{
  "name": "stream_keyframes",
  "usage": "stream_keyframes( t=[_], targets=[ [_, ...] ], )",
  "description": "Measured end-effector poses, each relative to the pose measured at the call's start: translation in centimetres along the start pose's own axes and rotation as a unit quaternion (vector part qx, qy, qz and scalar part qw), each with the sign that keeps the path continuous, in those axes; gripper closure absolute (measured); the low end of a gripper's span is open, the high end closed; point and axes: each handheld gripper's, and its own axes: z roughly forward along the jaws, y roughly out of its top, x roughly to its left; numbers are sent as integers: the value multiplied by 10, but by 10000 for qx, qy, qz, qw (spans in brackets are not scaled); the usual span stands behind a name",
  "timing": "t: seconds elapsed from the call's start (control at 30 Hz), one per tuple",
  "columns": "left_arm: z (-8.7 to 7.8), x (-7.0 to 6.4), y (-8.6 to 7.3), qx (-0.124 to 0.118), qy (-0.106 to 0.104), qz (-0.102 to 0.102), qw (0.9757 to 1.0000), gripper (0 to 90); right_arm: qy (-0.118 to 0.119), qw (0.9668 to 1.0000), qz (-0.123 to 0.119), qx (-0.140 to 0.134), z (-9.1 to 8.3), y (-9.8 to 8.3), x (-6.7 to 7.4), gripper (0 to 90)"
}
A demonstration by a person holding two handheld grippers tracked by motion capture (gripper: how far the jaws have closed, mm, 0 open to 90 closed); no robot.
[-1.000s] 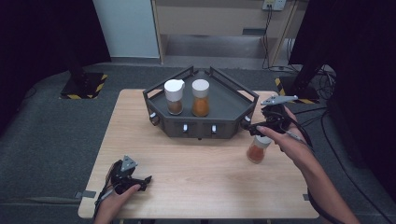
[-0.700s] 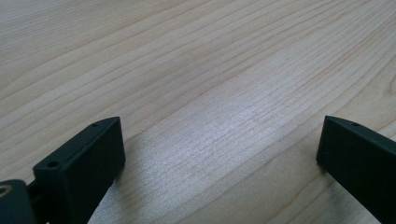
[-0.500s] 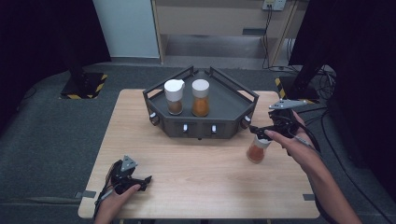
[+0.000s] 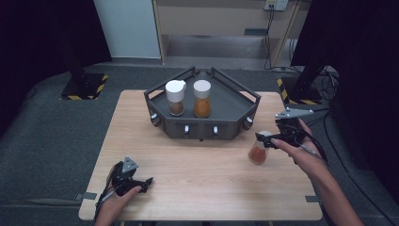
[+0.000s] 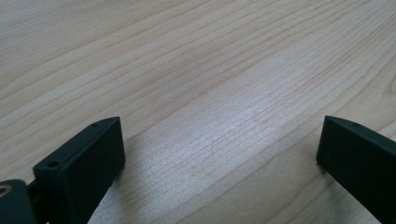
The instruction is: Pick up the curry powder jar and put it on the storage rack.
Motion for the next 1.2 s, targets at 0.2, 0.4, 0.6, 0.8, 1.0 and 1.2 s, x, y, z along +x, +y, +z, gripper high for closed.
stream_keyframes(
  t=[0.2, 0.4, 0.6, 0.8, 1.0, 1.2],
  targets=[
    [0, 0, 0, -1, 0, -1, 10000, 0, 15, 10000, 48, 35, -3, -8, -2, 40],
    [0, 0, 0, 0, -2, 0, 10000, 0, 10, 10000, 70, 69, -5, -15, -4, 40],
    [0, 0, 0, 0, 0, 0, 10000, 0, -14, 9999, 122, 83, -8, -23, -5, 40],
    [0, 0, 0, -1, 0, 0, 10000, 0, -21, 9998, 168, 110, -9, -30, -6, 40],
    [0, 0, 0, -1, -1, -1, 10000, 0, -38, 9997, 197, 140, -9, -35, -7, 40],
    [0, 0, 0, -1, 0, 0, 10000, 0, -13, 9996, 247, 156, -8, -42, -7, 40]
  ],
)
